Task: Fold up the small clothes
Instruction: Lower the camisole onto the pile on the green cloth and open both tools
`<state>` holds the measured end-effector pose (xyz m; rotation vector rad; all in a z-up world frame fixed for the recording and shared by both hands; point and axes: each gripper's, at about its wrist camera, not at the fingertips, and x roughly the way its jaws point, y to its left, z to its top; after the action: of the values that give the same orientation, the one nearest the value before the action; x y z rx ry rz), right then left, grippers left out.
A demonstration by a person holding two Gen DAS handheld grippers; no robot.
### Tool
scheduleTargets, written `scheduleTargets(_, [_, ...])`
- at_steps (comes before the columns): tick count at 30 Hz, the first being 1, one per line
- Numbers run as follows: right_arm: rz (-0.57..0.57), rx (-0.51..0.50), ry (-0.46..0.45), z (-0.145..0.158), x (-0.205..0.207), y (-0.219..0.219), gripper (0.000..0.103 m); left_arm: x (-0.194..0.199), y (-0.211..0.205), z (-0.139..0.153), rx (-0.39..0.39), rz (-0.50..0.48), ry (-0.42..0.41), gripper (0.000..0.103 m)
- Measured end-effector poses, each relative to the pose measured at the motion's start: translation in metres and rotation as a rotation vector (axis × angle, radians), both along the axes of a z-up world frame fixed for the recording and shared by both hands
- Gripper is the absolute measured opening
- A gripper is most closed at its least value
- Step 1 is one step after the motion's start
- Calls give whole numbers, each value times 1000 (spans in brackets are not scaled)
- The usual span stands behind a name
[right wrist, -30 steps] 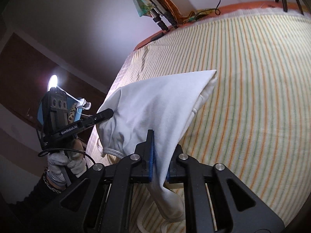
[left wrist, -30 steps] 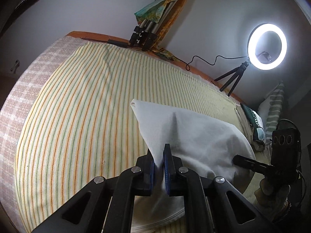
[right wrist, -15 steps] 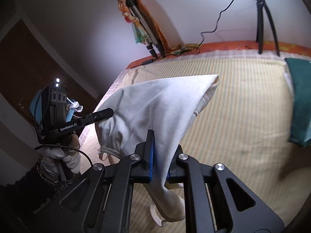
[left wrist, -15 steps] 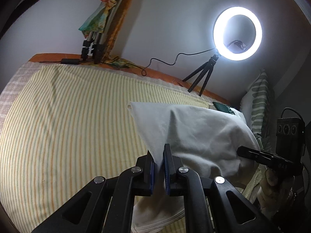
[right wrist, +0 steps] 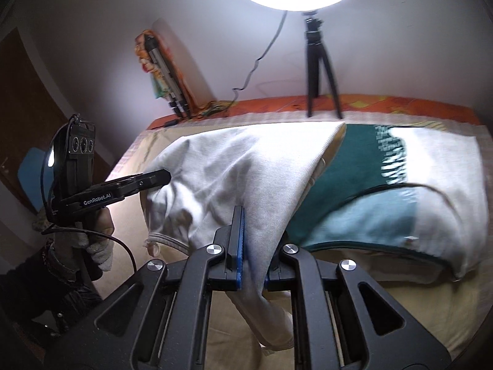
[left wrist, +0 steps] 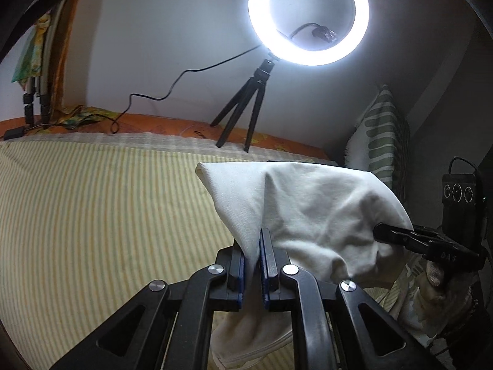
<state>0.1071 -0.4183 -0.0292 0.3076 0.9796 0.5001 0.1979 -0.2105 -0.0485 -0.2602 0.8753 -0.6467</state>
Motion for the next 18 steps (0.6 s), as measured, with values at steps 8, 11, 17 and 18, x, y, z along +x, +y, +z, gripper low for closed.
scheduleTargets(8, [-65, -104, -12, -3, 9, -83, 10, 17, -93, 7, 14, -81, -48, 5])
scheduleTargets(11, [-87, -126, -9, -8, 17, -110, 10, 26, -126, 6, 18, -101, -56, 5])
scheduleTargets(17, [-123, -111, 12, -30, 37, -155, 10, 46, -172, -4, 41, -113, -56, 5])
scheduleTargets(18, [-122, -111, 17, -35, 39, -160, 10, 49, -177, -7, 45, -112, -50, 5])
